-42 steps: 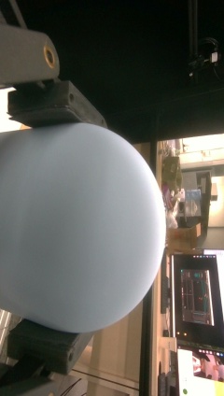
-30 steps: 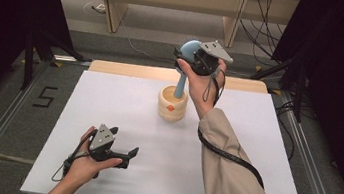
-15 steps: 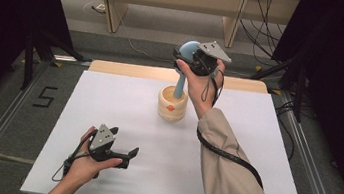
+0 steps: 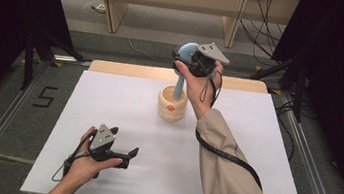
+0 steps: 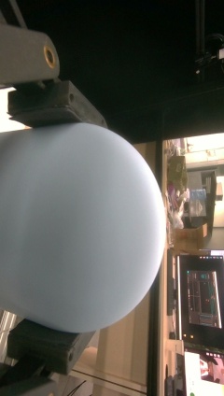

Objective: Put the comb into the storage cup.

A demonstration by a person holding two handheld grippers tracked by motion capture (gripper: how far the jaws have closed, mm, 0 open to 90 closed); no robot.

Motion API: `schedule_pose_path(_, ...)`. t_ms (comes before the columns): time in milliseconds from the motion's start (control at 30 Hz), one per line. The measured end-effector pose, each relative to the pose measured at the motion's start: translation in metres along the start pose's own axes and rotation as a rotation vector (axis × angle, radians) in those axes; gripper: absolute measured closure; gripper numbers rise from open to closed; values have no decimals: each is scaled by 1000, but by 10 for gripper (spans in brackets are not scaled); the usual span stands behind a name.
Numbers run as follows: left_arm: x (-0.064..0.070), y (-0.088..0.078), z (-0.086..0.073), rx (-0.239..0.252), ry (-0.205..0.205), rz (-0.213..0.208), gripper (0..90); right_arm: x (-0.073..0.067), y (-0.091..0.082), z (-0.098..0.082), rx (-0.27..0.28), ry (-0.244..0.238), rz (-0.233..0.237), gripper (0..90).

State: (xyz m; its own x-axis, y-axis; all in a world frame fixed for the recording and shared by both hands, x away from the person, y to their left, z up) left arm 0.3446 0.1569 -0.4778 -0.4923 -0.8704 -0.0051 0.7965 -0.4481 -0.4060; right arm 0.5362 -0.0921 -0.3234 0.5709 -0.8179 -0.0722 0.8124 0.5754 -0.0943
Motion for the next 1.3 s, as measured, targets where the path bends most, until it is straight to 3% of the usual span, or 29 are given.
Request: schedule_pose_path(1300, 1, 1, -1, -4, 4, -4, 2, 0, 8, -17, -14, 12, 1, 203)
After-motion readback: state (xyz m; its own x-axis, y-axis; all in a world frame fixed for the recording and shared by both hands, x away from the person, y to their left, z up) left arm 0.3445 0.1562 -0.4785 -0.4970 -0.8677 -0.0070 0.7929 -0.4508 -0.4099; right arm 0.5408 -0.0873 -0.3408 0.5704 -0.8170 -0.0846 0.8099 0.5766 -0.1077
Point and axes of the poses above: each handheld gripper's, and its own axes: y roughly forward along the jaws, z roughly out of its top, x roughly to its right, the point moved 1 cm from there along y, roughly forward along the jaws, and after that the axes turned 8 degrees about z, right-handed, at the moved point
